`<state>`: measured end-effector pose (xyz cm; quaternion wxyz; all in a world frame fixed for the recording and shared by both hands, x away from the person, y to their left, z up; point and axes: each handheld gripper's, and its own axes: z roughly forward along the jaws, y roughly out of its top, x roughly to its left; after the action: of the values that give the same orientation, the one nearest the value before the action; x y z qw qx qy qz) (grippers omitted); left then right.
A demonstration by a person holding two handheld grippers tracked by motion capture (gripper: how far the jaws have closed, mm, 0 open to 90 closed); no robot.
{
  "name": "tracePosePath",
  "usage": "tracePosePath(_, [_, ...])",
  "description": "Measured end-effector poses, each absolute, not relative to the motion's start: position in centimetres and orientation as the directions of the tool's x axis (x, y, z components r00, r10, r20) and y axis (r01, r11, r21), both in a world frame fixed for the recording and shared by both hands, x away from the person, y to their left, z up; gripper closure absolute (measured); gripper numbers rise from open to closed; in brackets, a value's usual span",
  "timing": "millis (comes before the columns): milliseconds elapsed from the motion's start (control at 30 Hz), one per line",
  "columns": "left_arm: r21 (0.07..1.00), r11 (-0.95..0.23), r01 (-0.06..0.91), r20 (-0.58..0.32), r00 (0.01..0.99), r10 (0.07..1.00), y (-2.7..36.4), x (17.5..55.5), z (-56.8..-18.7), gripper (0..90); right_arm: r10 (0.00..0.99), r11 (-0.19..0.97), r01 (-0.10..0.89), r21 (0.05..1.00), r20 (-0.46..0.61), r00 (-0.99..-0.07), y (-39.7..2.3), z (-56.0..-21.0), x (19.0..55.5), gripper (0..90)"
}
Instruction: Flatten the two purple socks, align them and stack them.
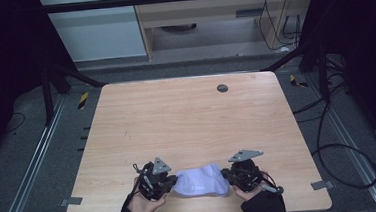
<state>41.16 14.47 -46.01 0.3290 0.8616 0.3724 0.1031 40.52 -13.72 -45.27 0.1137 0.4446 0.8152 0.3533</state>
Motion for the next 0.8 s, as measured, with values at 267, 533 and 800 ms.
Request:
tracePosePath(267, [0.631, -0.51, 0.584, -0.066, 0.696, 0.715, 14.4, 41.6, -46.9, 86.5, 0.812, 0.355, 0.663, 0.659, 0.134, -0.568, -14.0, -46.0, 40.7, 86.8])
tracePosePath(533, [0.623, -0.517, 0.587, -0.061, 0.695, 0.716, 14.5, 41.7, -47.1, 86.5, 0.815, 0.362, 0.672, 0.646, 0.131, -0.564, -13.9, -46.8, 41.0, 86.5])
tracePosePath(800, [0.624, -0.514, 0.589, -0.054, 0.688, 0.724, 14.4, 41.9, -47.7, 85.6, 0.818, 0.372, 0.684, 0.627, 0.127, -0.561, -13.7, -47.6, 41.1, 85.0])
